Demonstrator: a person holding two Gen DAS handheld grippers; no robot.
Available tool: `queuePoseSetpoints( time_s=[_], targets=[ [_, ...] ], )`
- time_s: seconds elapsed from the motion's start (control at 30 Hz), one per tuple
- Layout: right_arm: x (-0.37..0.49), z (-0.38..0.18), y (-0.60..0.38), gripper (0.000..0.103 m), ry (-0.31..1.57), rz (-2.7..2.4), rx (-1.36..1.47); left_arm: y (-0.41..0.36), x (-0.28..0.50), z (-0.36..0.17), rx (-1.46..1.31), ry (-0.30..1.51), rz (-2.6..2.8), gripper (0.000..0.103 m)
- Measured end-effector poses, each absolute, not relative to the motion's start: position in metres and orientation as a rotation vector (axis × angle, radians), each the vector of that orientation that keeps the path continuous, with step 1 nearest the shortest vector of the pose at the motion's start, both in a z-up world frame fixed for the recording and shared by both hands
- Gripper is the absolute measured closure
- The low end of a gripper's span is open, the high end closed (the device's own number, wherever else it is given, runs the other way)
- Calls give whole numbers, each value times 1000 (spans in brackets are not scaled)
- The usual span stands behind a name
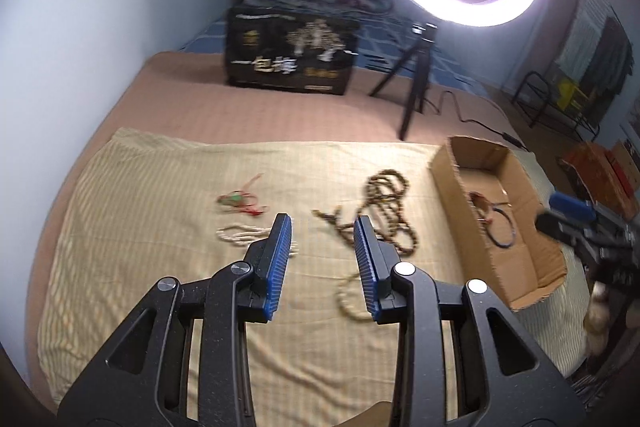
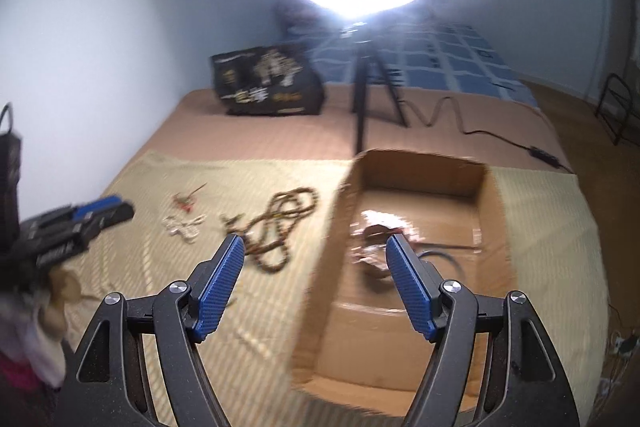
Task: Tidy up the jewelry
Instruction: 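Grasp the pearl necklace with the left tool while the right tool grasps the cream bead bracelet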
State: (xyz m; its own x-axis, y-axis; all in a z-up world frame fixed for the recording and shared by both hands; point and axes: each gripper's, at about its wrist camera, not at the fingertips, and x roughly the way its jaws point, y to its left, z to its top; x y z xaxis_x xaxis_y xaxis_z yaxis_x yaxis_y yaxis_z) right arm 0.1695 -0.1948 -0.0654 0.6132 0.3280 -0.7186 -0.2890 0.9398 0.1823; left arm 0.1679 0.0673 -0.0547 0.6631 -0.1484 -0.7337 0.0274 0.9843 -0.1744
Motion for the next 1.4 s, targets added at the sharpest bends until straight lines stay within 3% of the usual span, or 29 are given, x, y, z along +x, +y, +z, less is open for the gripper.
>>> queuePoseSetpoints(
  time_s=[0.43, 1.4],
  targets=[
    [157, -107, -120, 27, 944, 477, -37, 132, 190, -89, -241, 936, -76, 71],
    [175, -169, -65, 27, 1044, 560, -141, 76, 239, -165, 23, 1083, -209, 71]
  ],
)
